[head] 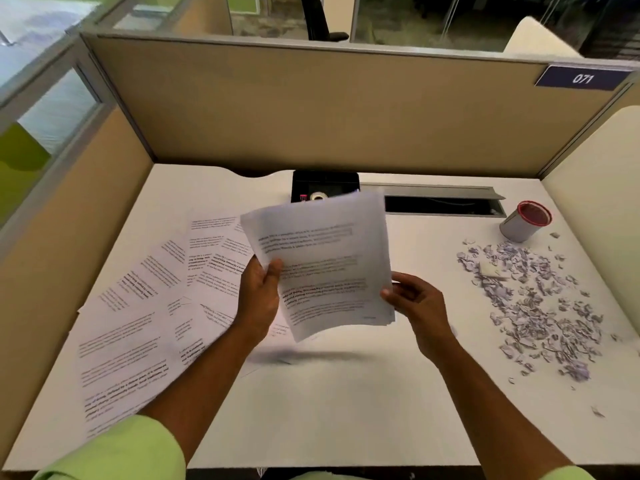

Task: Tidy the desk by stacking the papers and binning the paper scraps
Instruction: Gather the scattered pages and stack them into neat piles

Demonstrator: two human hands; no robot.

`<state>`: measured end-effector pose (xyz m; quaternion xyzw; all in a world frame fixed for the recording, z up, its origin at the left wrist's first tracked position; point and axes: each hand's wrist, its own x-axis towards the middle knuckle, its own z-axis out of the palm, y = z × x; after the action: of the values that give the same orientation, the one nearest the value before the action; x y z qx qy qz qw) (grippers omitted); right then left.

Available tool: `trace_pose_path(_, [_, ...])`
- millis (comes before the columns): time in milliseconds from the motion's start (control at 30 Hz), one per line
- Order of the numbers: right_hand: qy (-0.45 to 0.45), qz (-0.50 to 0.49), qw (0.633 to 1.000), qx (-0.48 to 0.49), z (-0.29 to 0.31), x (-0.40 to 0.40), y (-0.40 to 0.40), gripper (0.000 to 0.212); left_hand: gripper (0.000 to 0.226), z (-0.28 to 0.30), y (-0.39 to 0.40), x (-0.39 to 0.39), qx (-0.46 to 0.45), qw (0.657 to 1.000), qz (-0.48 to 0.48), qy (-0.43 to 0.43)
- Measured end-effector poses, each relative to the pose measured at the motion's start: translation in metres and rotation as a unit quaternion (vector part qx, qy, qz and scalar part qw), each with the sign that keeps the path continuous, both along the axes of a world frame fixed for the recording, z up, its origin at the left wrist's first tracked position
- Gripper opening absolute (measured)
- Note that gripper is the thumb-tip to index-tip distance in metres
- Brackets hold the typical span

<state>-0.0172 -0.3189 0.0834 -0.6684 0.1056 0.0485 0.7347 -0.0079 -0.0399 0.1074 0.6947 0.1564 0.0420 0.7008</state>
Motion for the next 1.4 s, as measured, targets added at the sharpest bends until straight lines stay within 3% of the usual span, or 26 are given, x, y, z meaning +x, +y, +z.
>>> trace_pose_path(67, [-0.031,0.05,0.995,-0.077,0.008,0.002,0.009,0.027,0.016,0.001,-0.008,-0.003,0.036,0.999,-0.017,-0.002])
trace_pose_path(133, [-0.055,0.035,0.99,-0.122,0.013,0.003,0.021,0.013,0.02,-0.002,-0.016,-0.008,0.078,0.996,-0.038,-0.016])
trace_pose_path(300, [-0.048,-0.041,0.992,-0.113,-0.004,-0.008,0.032,0.015,0.027,-0.012,-0.021,-0.018,0.068,0.997,-0.034,-0.013])
trace_pose_path(467, [-0.067,-0.033,0.984,-0.16,-0.013,-0.021,0.037,0.049,0.035,-0.022,-0.014,-0.024,0.086,0.994,-0.063,0.004])
trace_pose_path(567, [-0.12,-0.07,0.971,-0.193,-0.002,-0.023,0.046,0.081,0.036,-0.022,-0.016,-0.022,0.104,0.991,-0.077,0.02])
trace_pose_path(633, [-0.217,-0.099,0.932,-0.273,0.006,-0.021,0.048,0.094,0.036,-0.022,-0.017,-0.02,0.109,0.991,-0.078,0.02])
trace_pose_path(700, [-0.316,-0.091,0.866,-0.378,0.013,-0.016,0.045,0.084,0.035,-0.021,-0.018,-0.019,0.113,0.99,-0.08,0.022])
trace_pose_path(767, [-0.344,-0.047,0.814,-0.465,0.019,-0.012,0.041,0.065,0.034,-0.02,-0.019,-0.018,0.118,0.989,-0.084,0.02])
trace_pose_path(833, [-0.329,-0.033,0.799,-0.502,0.021,-0.01,0.04,0.055,0.034,-0.02,-0.019,-0.016,0.129,0.987,-0.091,0.019])
trace_pose_path(1133, [-0.311,-0.03,0.808,-0.499,0.029,-0.002,0.04,0.044,0.037,-0.019,-0.02,-0.011,0.148,0.985,-0.091,0.021])
trace_pose_path(1267, [-0.326,-0.045,0.805,-0.493,0.031,-0.001,0.041,0.05,0.026,-0.02,-0.021,-0.008,0.157,0.982,-0.098,0.026])
trace_pose_path(1333, [-0.314,-0.079,0.839,-0.438,0.03,-0.001,0.043,0.064,0.024,-0.02,-0.02,-0.006,0.164,0.981,-0.104,0.029])
trace_pose_path(1400, [-0.242,-0.109,0.906,-0.33,0.025,-0.003,0.046,0.08,0.026,-0.021,-0.019,-0.004,0.173,0.978,-0.112,0.034])
